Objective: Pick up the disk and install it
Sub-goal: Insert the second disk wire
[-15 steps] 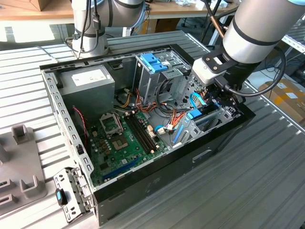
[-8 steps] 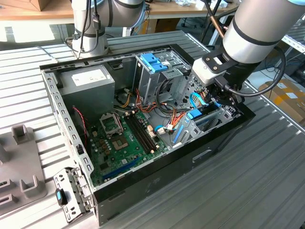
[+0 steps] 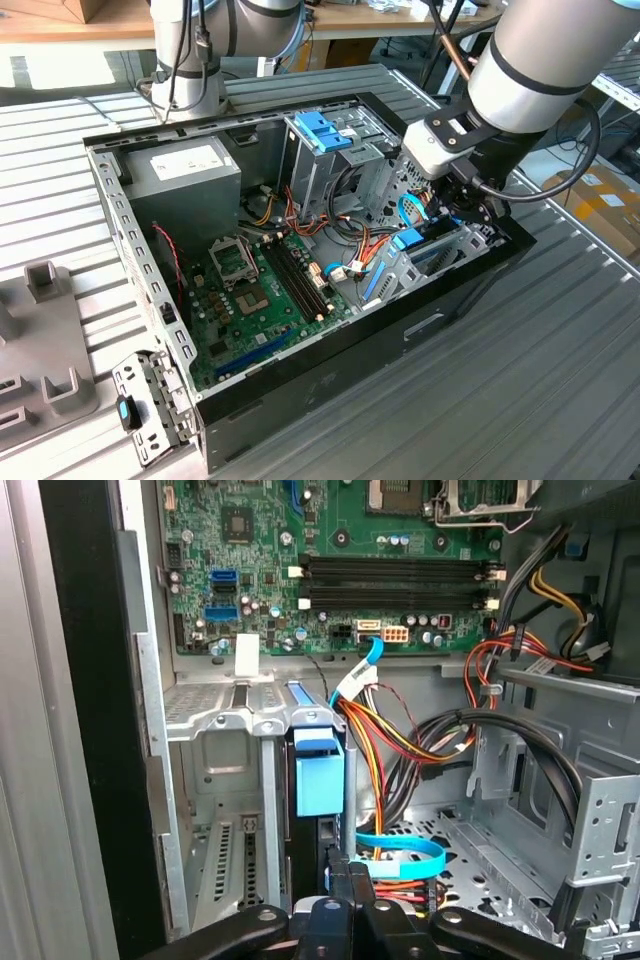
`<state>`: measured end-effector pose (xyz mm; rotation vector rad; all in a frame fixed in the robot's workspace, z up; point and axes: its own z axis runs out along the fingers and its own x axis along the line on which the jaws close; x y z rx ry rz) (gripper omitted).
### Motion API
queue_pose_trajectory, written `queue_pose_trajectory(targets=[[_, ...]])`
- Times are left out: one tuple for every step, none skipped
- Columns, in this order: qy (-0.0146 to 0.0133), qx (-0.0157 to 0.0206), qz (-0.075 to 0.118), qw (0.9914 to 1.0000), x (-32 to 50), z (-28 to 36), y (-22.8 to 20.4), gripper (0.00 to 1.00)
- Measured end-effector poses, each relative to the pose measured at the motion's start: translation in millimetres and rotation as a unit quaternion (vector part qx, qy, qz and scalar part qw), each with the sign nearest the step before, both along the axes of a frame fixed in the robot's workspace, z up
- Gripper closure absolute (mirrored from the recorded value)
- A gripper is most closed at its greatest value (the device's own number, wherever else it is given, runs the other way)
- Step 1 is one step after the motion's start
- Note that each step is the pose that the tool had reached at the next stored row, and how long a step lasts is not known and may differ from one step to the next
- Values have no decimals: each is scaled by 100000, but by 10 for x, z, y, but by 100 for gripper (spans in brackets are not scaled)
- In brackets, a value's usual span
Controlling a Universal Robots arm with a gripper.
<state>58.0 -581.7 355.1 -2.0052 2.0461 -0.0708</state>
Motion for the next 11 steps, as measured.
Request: queue_pose_trajectory(targets=[[749, -1, -1, 99997, 0, -2, 0, 89], [1305, -2, -6, 99991, 0, -3, 0, 89], [2137, -3, -2, 99977, 0, -5, 0, 89], [2740, 1, -1, 99962, 1, -8, 0, 89], [3223, 0, -3, 99948, 1, -10, 0, 89], [3767, -2, -2, 99929, 1, -12, 0, 89], [4183, -1, -3, 99912, 1, -13, 0, 89], [4708, -3, -3, 99889, 1, -15, 0, 89], [5206, -1, -2, 99864, 1, -17, 0, 89], [5928, -4, 1, 99824, 2, -19, 0, 89], [6324, -3, -1, 99800, 2, -20, 0, 89]])
